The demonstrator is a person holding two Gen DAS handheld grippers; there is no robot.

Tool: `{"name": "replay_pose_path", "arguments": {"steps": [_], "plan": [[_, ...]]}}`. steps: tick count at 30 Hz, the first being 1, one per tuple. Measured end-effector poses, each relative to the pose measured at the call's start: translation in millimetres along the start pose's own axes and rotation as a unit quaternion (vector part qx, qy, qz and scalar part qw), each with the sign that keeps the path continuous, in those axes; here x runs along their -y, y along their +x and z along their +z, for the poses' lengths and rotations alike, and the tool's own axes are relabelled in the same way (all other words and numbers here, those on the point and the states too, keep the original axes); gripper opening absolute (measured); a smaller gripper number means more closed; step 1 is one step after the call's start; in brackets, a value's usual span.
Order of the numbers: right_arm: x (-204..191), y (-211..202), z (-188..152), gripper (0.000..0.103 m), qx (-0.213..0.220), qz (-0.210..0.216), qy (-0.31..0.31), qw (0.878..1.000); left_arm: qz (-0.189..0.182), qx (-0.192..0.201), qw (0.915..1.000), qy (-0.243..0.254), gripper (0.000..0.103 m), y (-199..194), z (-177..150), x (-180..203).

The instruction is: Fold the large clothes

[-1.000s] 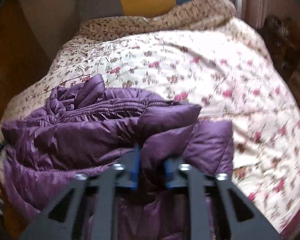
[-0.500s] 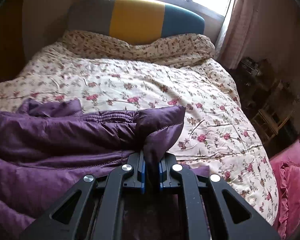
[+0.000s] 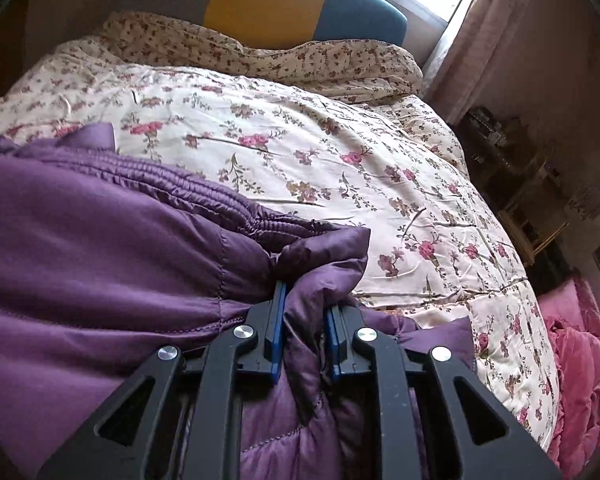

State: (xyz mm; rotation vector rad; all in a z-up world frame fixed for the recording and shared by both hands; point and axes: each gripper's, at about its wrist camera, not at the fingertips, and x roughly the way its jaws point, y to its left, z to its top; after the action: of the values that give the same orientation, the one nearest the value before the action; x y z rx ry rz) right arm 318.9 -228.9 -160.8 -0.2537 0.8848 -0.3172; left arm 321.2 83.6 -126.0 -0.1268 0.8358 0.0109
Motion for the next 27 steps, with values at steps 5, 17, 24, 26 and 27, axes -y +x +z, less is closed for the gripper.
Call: {"name": "replay_pose_path", "arguments": {"steps": [5,17,24,26,27], "plan": [[-1,-1,1,0.017,0.0,-0.01,-0.008,1.0,0.001,-0.002,1.0,0.0,0.001,-2,0,1],[8,-63,8,0.057,0.041,0.01,-0.003,0.999,-0.023,0.054,0.9981,-0.019,0.061,-72,5,9],[-32,-116,-1,0.063,0.078,0.096,-0.003,0.992,-0.058,0.063,0.9962,0.017,0.061,-87,-7,54],[-51,-123,-2,0.064,0.087,0.102,-0.019,0.991,-0.058,0.056,0.9964,0.027,0.061,-81,-10,63],[-60,-124,-3,0.064,0.088,0.109,-0.025,0.99,-0.056,0.053,0.9966,0.029,0.061,-78,-12,64]]}}
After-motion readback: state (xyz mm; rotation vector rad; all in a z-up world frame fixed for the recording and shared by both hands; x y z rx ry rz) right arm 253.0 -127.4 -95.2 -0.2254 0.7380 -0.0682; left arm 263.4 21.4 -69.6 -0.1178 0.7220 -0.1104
